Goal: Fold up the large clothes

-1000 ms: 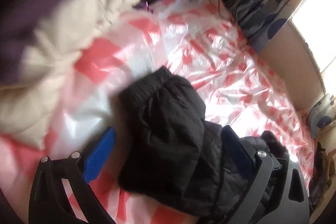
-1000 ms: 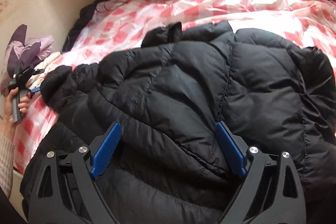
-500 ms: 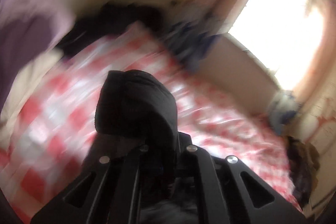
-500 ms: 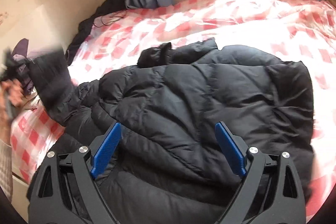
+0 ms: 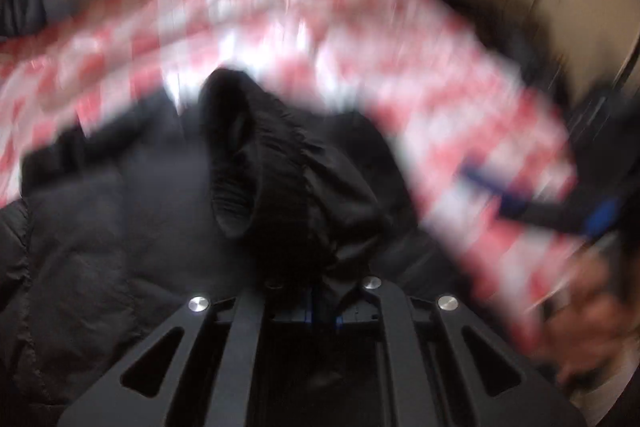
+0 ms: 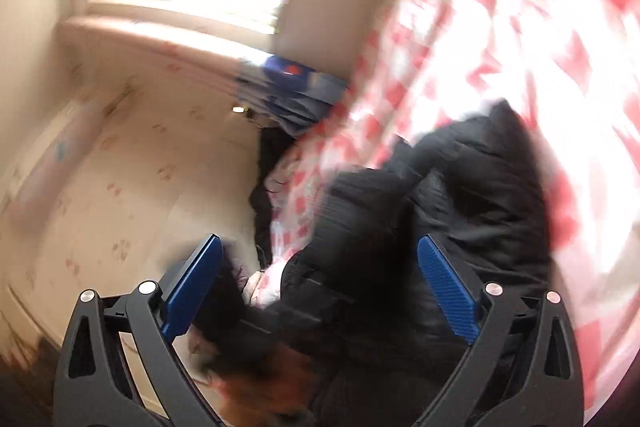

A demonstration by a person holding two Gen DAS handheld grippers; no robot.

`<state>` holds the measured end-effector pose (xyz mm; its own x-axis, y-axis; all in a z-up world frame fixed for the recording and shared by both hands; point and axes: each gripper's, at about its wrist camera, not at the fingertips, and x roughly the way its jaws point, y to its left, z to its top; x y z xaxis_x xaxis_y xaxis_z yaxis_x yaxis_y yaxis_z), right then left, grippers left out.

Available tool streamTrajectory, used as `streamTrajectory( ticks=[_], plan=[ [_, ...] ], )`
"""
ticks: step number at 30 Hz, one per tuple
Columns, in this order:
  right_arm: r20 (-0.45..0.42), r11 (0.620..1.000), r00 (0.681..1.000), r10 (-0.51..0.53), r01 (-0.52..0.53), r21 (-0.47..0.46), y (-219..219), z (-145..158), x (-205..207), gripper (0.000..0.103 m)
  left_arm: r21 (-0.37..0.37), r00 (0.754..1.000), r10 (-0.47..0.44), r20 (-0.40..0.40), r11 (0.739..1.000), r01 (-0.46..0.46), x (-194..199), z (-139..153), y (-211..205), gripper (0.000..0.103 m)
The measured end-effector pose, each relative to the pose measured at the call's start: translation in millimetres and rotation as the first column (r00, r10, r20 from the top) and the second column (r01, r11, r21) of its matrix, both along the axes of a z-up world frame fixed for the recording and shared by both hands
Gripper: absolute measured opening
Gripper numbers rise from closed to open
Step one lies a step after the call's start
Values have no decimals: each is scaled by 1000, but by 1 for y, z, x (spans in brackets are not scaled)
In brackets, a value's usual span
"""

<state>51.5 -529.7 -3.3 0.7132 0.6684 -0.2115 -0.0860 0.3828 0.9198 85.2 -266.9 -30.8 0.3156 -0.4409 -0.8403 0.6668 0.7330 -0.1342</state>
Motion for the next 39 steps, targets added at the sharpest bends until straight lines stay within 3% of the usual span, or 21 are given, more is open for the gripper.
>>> streamTrajectory(
  ticks=[3,5,7,10,12,13,16,19,21,22,24,25,27,28,29,30,32,34,35,36,39],
  plan=[
    [-67,999,997,40,-39,18,-4,-20,8,95,18,999,-36,15,999,36,-13,6,21,16],
    [-50,998,996,68,-68,2,2,-20,10,95,29,997,-38,72,999,36,-21,36,45,62],
    [-28,995,995,95,-95,-4,10,-15,13,95,47,977,-60,205,998,51,-36,67,73,82],
    [7,990,990,139,-139,14,29,-7,18,96,88,961,-75,267,995,53,-40,92,93,90],
    [1,985,985,173,-173,26,49,-6,22,96,128,952,-58,300,992,20,-34,96,96,90],
    [-44,985,984,170,-171,-31,59,-5,26,96,135,951,-41,306,991,0,-32,99,101,90],
    [-111,963,984,142,-163,-213,82,-1,37,96,42,945,48,324,997,-65,-32,114,142,90],
    [-162,892,983,85,-147,-428,102,0,49,94,-4,920,185,346,981,-196,-23,115,193,90],
    [-193,818,974,122,-208,-536,121,-7,57,30,-29,903,313,294,947,-319,-1,95,240,92],
    [-217,790,970,113,-220,-572,127,-11,60,9,-21,896,355,266,932,-363,10,84,255,92],
    [-159,782,978,133,-202,-589,134,2,59,7,48,883,436,171,892,-450,40,58,285,90],
    [-98,765,987,131,-163,-623,136,22,55,7,33,868,471,155,876,-481,46,62,297,87],
    [23,752,993,113,-70,-656,130,61,44,6,-112,854,483,192,876,-470,38,93,309,87],
    [69,727,993,98,-24,-686,125,79,39,6,-170,843,487,230,873,-458,32,107,311,87],
    [74,703,993,88,-9,-712,121,85,39,6,-188,841,484,244,874,-448,30,112,311,87],
    [60,679,996,72,-5,-734,117,84,40,6,-188,848,470,246,881,-434,32,112,307,88],
    [-43,630,998,36,-56,-775,108,52,50,7,-101,879,432,203,902,-420,46,82,293,88],
    [-186,586,983,4,-153,-796,103,-4,61,12,56,911,394,118,914,-403,68,26,274,89],
    [-232,590,973,18,-198,-783,102,-22,64,14,123,920,384,74,912,-390,75,-4,267,90],
    [-275,622,960,52,-247,-743,100,-37,65,14,129,917,393,64,908,-398,75,-11,266,90],
    [-210,594,977,23,-182,-783,96,-12,46,21,42,914,394,102,916,-399,59,26,268,90]
  ],
)
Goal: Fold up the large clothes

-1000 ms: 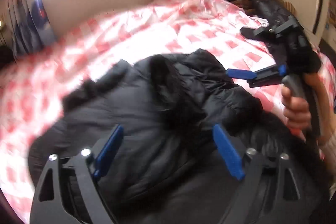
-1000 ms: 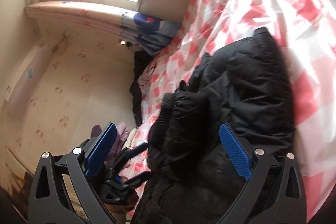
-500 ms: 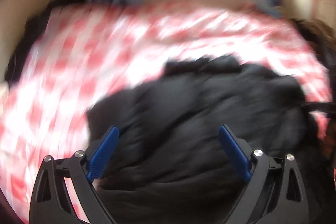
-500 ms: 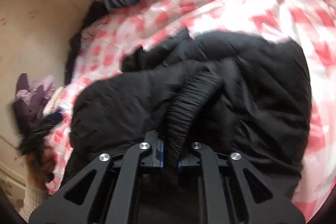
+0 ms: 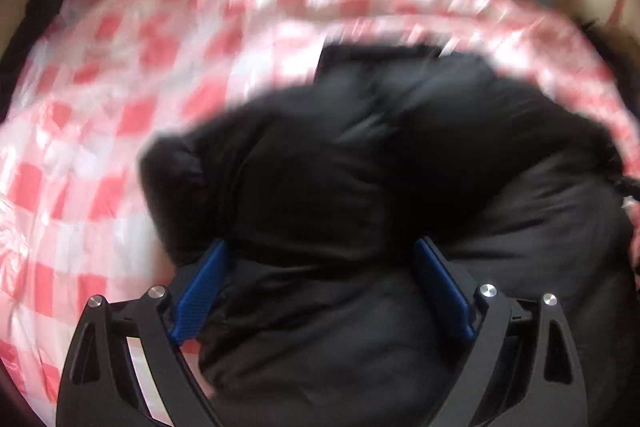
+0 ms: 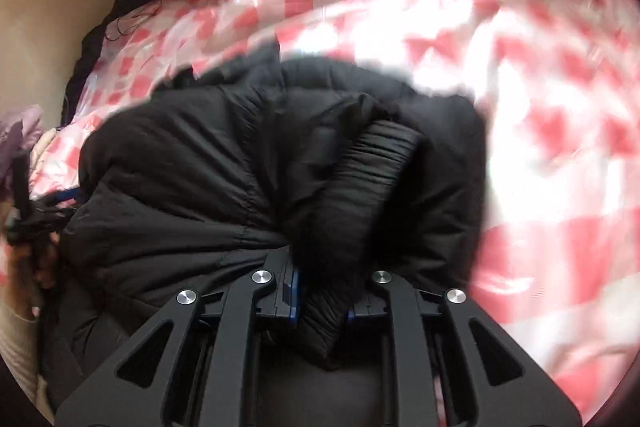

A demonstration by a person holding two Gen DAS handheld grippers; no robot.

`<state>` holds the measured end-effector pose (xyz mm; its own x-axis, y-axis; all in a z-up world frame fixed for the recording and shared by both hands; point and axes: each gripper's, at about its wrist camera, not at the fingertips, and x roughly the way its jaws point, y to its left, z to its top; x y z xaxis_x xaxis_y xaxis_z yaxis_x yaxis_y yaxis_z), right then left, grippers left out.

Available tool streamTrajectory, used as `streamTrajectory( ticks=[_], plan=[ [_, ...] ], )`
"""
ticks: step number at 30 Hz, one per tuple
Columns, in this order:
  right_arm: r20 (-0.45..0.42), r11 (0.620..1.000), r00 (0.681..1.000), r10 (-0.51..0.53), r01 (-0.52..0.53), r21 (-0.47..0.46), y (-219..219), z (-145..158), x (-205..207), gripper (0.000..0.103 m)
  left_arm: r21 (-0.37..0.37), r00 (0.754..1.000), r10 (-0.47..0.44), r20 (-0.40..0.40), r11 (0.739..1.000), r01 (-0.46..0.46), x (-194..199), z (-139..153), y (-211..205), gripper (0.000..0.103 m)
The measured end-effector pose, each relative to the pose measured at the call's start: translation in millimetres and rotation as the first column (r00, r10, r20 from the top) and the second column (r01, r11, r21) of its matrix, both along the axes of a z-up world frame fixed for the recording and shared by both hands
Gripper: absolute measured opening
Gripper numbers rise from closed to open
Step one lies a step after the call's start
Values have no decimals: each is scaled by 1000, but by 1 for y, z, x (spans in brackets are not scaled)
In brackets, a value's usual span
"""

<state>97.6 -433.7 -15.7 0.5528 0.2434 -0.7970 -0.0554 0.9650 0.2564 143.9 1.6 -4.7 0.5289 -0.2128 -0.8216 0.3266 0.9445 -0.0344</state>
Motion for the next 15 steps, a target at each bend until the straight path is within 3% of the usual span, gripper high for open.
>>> streamTrajectory(
  ticks=[3,5,6,7,9,11,12,13,15],
  plan=[
    [153,993,986,-74,86,-76,-4,34,-26,46,-1,995,-19,102,1000,19,-16,30,2,90],
    [215,983,973,-86,118,-139,2,41,-27,51,3,998,-16,55,1000,16,-7,16,0,90],
    [170,983,982,-78,104,-150,6,30,-18,51,33,1000,-10,-8,999,10,4,-4,-4,90],
    [69,980,996,-64,76,-186,11,9,-3,52,78,998,-13,-67,997,18,15,-27,-9,92],
    [-17,969,999,-28,23,-245,13,-20,10,52,67,996,0,-93,998,7,16,-43,-2,93],
    [-50,982,996,-70,61,-178,-1,-8,3,51,4,994,30,-109,1000,-30,-4,-14,17,92],
    [-11,991,997,-70,68,-119,-10,13,-14,51,-12,996,24,-85,1000,-25,-18,0,27,92],
    [10,994,998,-67,67,-91,-16,28,-28,51,3,999,28,-44,1000,-27,-46,24,45,92],
    [21,999,999,-39,38,20,-38,60,-79,60,-6,998,51,-28,999,-51,-86,43,80,93]
  ],
)
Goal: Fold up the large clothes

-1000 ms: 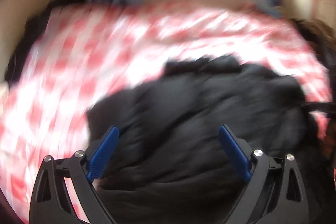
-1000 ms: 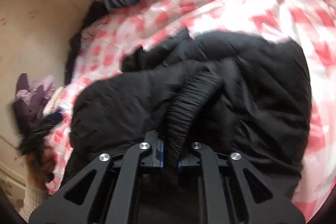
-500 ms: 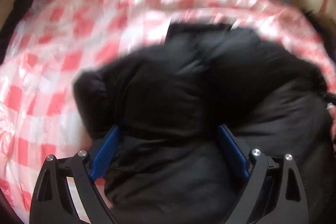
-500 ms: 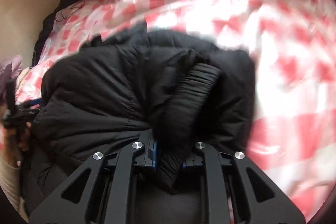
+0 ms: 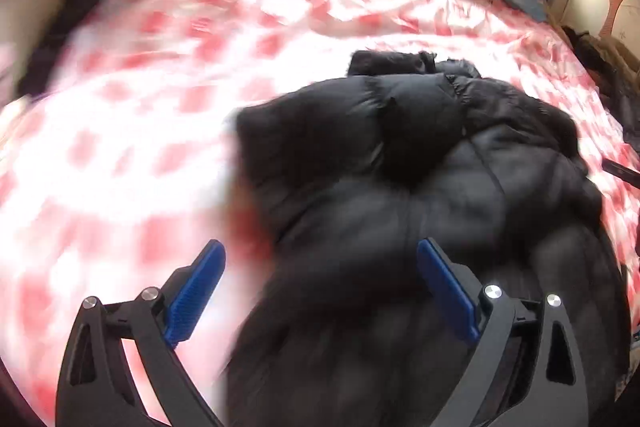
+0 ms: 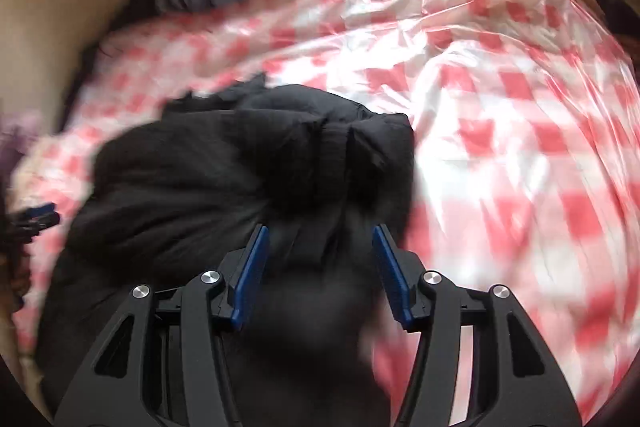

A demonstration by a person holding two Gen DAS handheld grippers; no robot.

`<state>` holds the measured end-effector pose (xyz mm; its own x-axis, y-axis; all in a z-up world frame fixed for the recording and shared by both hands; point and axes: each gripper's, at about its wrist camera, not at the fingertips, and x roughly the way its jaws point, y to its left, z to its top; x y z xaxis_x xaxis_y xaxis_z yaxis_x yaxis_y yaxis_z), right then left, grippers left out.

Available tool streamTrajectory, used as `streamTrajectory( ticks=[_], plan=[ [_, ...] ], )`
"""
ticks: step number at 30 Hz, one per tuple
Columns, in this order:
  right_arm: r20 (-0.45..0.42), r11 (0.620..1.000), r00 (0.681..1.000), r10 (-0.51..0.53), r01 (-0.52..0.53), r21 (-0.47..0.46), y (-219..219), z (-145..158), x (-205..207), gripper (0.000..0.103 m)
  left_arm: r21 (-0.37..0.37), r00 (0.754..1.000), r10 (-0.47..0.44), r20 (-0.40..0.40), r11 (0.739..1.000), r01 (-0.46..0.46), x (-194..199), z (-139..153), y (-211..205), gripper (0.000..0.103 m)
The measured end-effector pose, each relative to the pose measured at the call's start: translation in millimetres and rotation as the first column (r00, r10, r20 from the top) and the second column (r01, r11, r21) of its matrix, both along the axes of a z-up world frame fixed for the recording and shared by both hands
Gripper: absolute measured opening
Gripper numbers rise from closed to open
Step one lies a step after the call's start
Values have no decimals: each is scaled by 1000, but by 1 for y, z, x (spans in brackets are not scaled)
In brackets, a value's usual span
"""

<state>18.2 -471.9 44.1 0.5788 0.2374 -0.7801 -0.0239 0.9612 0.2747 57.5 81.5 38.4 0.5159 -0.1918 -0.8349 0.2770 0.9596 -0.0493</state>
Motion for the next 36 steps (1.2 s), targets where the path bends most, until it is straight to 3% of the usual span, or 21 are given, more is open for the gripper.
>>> streamTrajectory(
  ticks=[2,5,7,10,13,16,21,23,25,27,28,32,36],
  plan=[
    [-47,985,998,44,-35,172,-17,6,-53,75,-21,997,63,-44,998,-64,-53,6,49,95],
    [-132,961,984,116,-78,267,-19,-11,-134,75,-51,980,144,-134,987,-152,-121,-15,105,95],
    [-189,944,972,136,-70,322,-20,-26,-182,75,-127,955,155,-252,973,-191,-161,-41,129,95],
    [-228,923,962,149,-53,382,-23,-40,-232,75,-257,930,70,-360,951,-171,-210,-66,132,95],
    [-272,864,943,191,-30,502,-29,-48,-281,75,-350,922,-24,-387,929,-123,-248,-77,118,95],
    [-267,841,937,226,-49,539,-23,-47,-305,75,-378,928,-74,-365,923,-75,-269,-78,101,95],
    [-258,847,946,198,-32,531,-19,-49,-300,75,-397,927,-37,-374,909,-124,-262,-87,94,94],
    [-274,859,948,165,-1,512,-23,-55,-305,75,-373,938,-32,-346,922,-107,-266,-86,94,84],
    [-281,845,948,149,26,534,-29,-66,-310,73,-361,938,-21,-346,926,-112,-265,-90,93,77],
    [-266,806,952,152,36,591,-29,-75,-313,44,-345,941,-15,-337,932,-109,-268,-90,99,57],
    [-255,803,955,150,33,595,-24,-77,-310,23,-345,942,-12,-336,932,-111,-269,-90,100,46],
    [-111,780,982,150,-48,624,-5,-49,-307,9,-316,965,12,-261,944,-97,-279,-69,98,15],
    [56,760,985,165,-164,628,-5,2,-317,8,-375,984,-36,-177,927,-34,-300,-31,96,11]
  ],
)
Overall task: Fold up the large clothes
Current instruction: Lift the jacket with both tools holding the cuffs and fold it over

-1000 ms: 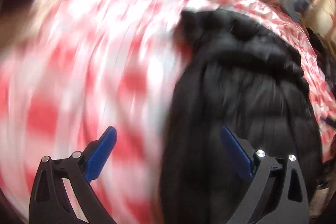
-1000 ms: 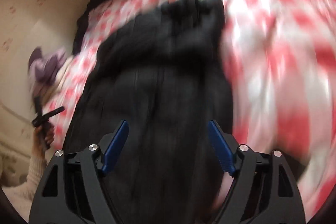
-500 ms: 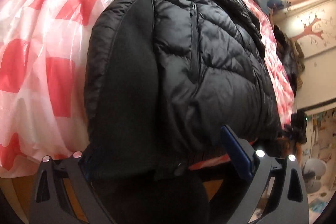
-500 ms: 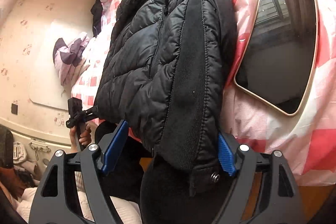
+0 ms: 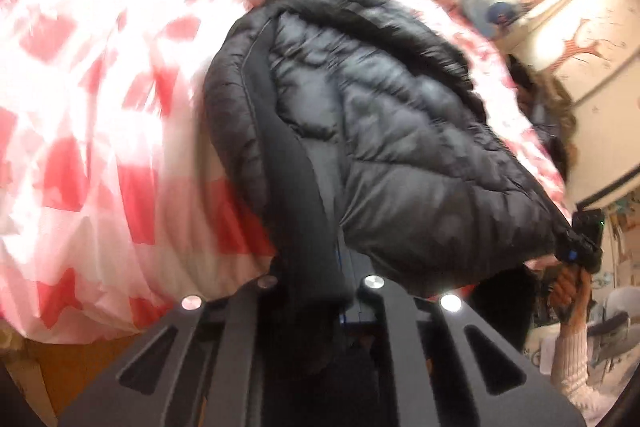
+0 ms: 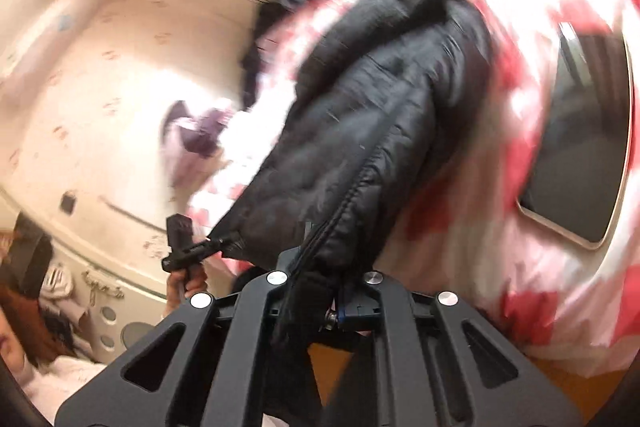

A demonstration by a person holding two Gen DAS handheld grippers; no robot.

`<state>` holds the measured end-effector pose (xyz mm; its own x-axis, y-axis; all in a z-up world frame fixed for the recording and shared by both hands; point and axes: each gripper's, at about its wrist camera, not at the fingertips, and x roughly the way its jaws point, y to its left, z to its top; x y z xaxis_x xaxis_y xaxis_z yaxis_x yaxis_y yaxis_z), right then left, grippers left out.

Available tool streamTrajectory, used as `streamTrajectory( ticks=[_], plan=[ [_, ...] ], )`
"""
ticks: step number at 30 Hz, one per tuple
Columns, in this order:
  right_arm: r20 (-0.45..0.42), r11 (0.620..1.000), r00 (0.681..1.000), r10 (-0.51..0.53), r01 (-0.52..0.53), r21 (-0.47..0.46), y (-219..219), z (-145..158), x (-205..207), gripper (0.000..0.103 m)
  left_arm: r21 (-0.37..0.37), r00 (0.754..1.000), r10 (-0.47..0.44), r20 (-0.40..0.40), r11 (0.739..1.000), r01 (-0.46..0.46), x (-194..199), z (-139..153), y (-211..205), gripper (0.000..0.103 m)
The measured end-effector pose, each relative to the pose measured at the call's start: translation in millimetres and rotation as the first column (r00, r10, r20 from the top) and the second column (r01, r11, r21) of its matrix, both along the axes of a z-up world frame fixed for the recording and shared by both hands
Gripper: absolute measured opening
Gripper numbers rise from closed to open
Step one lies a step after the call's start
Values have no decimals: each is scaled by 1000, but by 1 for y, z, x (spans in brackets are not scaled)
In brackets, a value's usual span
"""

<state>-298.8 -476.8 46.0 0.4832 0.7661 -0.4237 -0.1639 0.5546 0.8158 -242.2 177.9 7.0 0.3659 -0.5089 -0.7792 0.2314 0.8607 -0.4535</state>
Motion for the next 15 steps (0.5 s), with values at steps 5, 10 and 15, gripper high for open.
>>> streamTrajectory(
  ticks=[5,10,15],
  plan=[
    [-118,995,988,99,-101,-12,-23,-21,-12,50,50,993,-102,-63,993,105,-16,-13,12,57],
    [-255,988,966,40,-1,152,-57,-80,-6,66,-34,986,53,-157,998,-59,18,-55,46,78],
    [-168,972,982,88,-48,229,-35,-72,9,66,-76,988,50,-147,995,-61,49,-56,20,73]
  ],
)
